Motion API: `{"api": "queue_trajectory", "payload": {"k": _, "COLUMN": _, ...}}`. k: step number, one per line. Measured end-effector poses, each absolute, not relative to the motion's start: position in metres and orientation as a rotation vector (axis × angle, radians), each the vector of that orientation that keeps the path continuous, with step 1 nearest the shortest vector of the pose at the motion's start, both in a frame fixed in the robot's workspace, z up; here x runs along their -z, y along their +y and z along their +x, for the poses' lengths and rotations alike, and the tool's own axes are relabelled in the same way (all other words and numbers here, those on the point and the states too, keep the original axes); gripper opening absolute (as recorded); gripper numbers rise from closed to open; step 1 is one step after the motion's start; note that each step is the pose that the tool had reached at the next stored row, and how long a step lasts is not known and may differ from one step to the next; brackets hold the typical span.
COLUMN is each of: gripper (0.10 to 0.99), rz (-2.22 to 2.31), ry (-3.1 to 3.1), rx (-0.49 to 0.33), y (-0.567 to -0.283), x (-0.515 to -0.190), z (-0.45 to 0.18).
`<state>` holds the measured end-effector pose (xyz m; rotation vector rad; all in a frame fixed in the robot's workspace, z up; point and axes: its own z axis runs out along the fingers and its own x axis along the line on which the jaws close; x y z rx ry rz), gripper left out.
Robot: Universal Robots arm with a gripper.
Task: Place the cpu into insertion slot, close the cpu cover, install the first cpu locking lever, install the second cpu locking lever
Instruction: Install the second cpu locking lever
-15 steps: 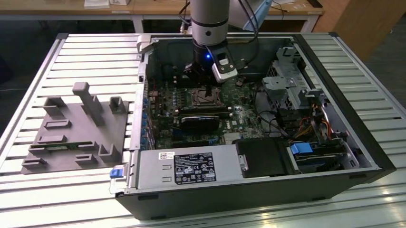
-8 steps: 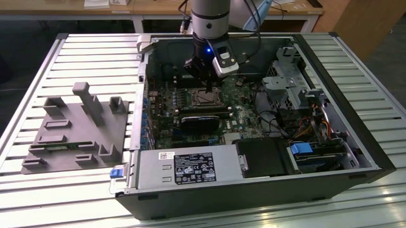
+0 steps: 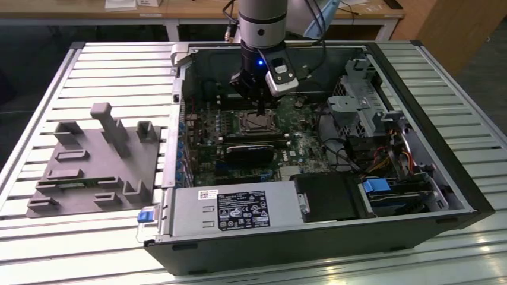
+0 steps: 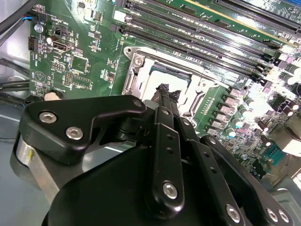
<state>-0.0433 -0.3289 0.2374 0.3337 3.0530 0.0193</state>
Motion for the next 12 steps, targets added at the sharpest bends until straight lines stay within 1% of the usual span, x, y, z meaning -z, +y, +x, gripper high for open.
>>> {"api": "queue_trajectory", "payload": {"k": 6, "gripper": 0.106, "rz": 0.334, "ry": 3.053, "rx": -0.018, "y": -0.329, "x": -0.24, "z": -0.043}}
{"api": "queue_trajectory", "payload": {"k": 12, "gripper": 0.106, "rz": 0.334, "ry": 3.053, "rx": -0.018, "y": -0.329, "x": -0.25, "z": -0.044}}
